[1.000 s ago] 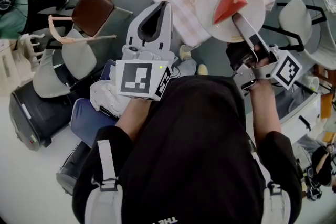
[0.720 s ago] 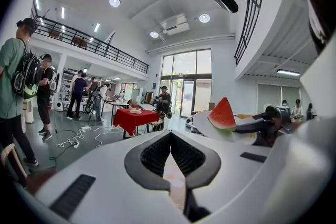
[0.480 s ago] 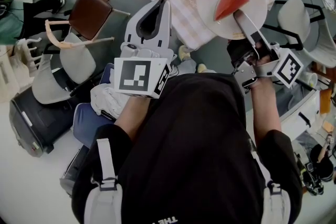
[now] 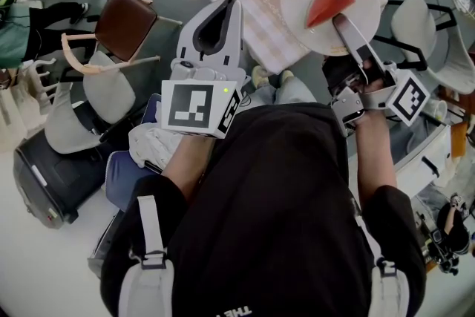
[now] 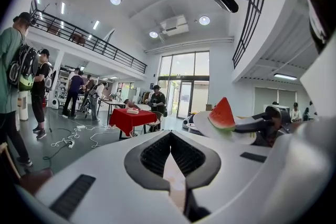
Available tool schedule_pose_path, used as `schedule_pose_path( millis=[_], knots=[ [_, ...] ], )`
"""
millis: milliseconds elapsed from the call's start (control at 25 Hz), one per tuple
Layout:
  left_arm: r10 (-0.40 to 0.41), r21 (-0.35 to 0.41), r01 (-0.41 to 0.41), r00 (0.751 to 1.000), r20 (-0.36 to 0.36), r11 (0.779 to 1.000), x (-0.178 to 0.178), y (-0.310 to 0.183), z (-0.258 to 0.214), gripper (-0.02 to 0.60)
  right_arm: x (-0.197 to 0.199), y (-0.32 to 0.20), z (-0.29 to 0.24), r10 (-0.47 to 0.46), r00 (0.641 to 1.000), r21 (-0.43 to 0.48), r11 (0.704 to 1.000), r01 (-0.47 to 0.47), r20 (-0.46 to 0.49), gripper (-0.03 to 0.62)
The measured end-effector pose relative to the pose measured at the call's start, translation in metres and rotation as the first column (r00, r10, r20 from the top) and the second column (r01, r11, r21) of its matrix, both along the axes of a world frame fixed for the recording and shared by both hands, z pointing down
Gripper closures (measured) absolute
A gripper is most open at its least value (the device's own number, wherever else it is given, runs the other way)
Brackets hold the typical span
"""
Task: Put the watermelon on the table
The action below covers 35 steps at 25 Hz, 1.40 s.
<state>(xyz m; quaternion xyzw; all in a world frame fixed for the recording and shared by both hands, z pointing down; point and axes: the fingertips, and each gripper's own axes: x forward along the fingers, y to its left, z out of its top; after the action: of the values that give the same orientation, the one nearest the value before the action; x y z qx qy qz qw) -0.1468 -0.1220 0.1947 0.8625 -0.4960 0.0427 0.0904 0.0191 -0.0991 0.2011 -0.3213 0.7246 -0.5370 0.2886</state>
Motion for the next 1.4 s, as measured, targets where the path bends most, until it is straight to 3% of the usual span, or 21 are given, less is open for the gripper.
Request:
schedule_pose_path(
  millis=[480,1400],
  knots=[
    [-0.032,-0.008,0.032,0.999,0.028,0.999,0.007,-0.020,0.002,0.571,0.011,-0.027,0.006,-0.032,0.999,0.000,0.999,0.032,0.022,0.576],
    [-0.062,-0.047,0.065,0.996,0.056,0.997,0.060,-0.118,0.020,0.571,0.059,-0.123,0.037,-0.114,0.993,-0.022,0.993,0.114,0.023,0.576]
  ],
)
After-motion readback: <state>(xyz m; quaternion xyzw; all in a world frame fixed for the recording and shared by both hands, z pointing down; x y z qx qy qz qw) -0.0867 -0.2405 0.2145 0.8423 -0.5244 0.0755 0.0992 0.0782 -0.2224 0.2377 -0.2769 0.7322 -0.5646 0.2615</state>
